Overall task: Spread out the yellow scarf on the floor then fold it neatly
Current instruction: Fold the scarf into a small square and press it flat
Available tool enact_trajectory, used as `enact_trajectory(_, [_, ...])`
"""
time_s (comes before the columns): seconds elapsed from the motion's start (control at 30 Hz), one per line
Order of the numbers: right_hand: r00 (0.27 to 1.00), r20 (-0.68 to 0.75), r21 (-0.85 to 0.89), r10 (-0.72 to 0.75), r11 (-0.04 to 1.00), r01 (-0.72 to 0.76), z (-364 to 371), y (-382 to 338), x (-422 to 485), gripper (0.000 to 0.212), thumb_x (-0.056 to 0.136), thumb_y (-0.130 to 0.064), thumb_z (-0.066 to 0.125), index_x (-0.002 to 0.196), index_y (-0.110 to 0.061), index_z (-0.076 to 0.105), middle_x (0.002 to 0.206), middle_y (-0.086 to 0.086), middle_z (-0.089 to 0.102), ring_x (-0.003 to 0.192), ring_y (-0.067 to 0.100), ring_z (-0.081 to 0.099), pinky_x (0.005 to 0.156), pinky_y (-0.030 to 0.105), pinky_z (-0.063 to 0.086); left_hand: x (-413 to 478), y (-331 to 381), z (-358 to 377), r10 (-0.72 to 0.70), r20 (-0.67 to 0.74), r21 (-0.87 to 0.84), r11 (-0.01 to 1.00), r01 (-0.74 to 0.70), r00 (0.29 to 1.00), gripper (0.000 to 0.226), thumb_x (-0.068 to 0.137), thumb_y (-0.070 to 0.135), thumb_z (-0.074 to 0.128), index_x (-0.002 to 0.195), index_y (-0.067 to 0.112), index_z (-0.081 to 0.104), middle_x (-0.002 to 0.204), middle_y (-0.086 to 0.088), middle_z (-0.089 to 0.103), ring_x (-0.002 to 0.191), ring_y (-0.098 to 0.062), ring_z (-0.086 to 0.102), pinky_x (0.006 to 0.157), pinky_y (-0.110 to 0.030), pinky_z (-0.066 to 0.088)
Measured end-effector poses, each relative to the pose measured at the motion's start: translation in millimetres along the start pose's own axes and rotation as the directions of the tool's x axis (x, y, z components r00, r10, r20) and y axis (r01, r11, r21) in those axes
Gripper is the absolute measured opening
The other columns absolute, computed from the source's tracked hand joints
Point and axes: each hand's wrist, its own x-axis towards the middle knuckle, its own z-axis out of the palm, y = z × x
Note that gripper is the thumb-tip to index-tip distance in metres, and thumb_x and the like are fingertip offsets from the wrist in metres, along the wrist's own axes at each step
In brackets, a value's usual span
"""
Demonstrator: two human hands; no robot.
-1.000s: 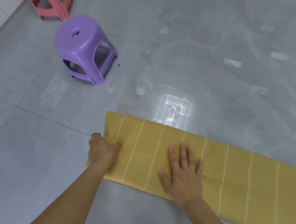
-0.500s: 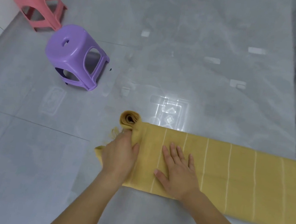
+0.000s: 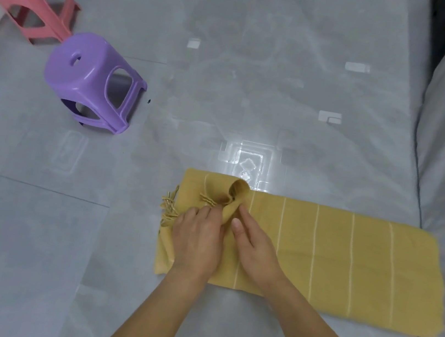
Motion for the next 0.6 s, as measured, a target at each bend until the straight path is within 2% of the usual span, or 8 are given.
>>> enact_trajectory(0.07, [0.995, 0.023, 0.332, 0.093, 0.939, -0.095, 3, -11, 2, 0.024, 0.092, -0.033, 0.049, 0.105, -0.015, 0.06, 0.078, -0.019, 0.061, 0.075, 0.0, 0.059, 0.068, 0.009, 0.043, -2, 1, 1, 0.038, -0.015, -0.049, 0.998, -0.038, 0.999, 0.02, 0.076, 0.026, 0.066, 0.095, 0.019, 0.068, 0.065, 0.003, 0.06, 0.057, -0.021, 0.057, 0.052, -0.03, 0.042])
enact_trajectory(0.13, [0.974, 0.073, 0.52, 0.213, 0.826, -0.219, 6, -21, 5, 0.022, 0.091, -0.031, 0.055, 0.082, -0.011, 0.053, 0.052, -0.011, 0.049, 0.05, 0.004, 0.05, 0.051, 0.015, 0.044, -5, 5, -2, 0.072, -0.015, -0.079, 0.994, -0.073, 0.997, 0.014, 0.08, 0.028, 0.054, 0.084, 0.019, 0.064, 0.059, 0.004, 0.058, 0.055, -0.019, 0.057, 0.055, -0.029, 0.043])
enact_trajectory(0.23, [0.947, 0.024, 0.5, 0.321, 0.816, -0.29, 9, -23, 12, 0.018, 0.088, -0.026, 0.063, 0.082, -0.01, 0.058, 0.049, -0.008, 0.051, 0.046, 0.002, 0.051, 0.051, 0.021, 0.048, -9, 5, -7, 0.078, 0.027, -0.137, 0.988, -0.074, 0.997, 0.029, 0.081, 0.033, 0.044, 0.093, 0.018, 0.065, 0.061, 0.005, 0.062, 0.06, -0.018, 0.061, 0.078, -0.034, 0.05])
enact_trajectory(0.33, [0.929, -0.047, 0.488, 0.367, 0.82, -0.299, 8, -21, 20, 0.012, 0.089, -0.017, 0.062, 0.082, -0.008, 0.066, 0.06, 0.004, 0.057, 0.053, 0.011, 0.053, 0.054, 0.026, 0.05, -8, -11, -16, 0.136, 0.075, -0.279, 0.954, -0.11, 0.988, 0.064, 0.081, 0.05, 0.046, 0.132, 0.012, 0.048, 0.101, 0.005, 0.069, 0.097, -0.011, 0.063, 0.106, -0.037, 0.033])
enact_trajectory(0.4, [0.931, -0.055, 0.487, 0.362, 0.823, -0.292, 7, -21, 24, 0.013, 0.09, -0.014, 0.061, 0.09, -0.003, 0.069, 0.073, 0.014, 0.063, 0.063, 0.019, 0.06, 0.057, 0.028, 0.053, -5, -26, -26, 0.165, 0.108, -0.416, 0.903, -0.106, 0.98, 0.089, 0.078, 0.07, 0.044, 0.146, 0.015, 0.026, 0.141, 0.007, 0.044, 0.133, -0.007, 0.035, 0.116, -0.031, 0.006])
enact_trajectory(0.43, [0.933, -0.056, 0.489, 0.356, 0.824, -0.285, 4, -20, 25, 0.013, 0.09, -0.012, 0.061, 0.092, -0.002, 0.068, 0.075, 0.013, 0.065, 0.065, 0.017, 0.063, 0.056, 0.026, 0.054, -4, -32, -29, 0.156, 0.096, -0.482, 0.871, -0.091, 0.983, 0.093, 0.078, 0.076, 0.037, 0.148, 0.02, 0.015, 0.152, 0.008, 0.025, 0.141, -0.006, 0.016, 0.116, -0.029, -0.003])
enact_trajectory(0.53, [0.934, -0.067, 0.471, 0.351, 0.836, -0.281, -5, -18, 26, 0.014, 0.09, -0.011, 0.06, 0.095, 0.001, 0.066, 0.077, 0.01, 0.065, 0.068, 0.015, 0.063, 0.058, 0.022, 0.055, 2, -44, -25, 0.032, 0.115, -0.685, 0.727, 0.056, 0.993, 0.078, 0.083, 0.076, 0.009, 0.145, 0.029, 0.001, 0.155, 0.014, 0.0, 0.142, -0.001, -0.008, 0.116, -0.03, -0.009])
enact_trajectory(0.6, [0.932, -0.097, 0.441, 0.349, 0.854, -0.274, -12, -13, 26, 0.013, 0.09, -0.011, 0.061, 0.09, 0.001, 0.066, 0.077, 0.012, 0.065, 0.071, 0.02, 0.063, 0.065, 0.027, 0.057, 6, -43, -17, 0.086, 0.178, -0.661, 0.748, 0.055, 0.98, 0.077, 0.083, 0.075, 0.003, 0.146, 0.03, 0.001, 0.155, 0.015, -0.005, 0.141, -0.001, -0.013, 0.116, -0.035, -0.01])
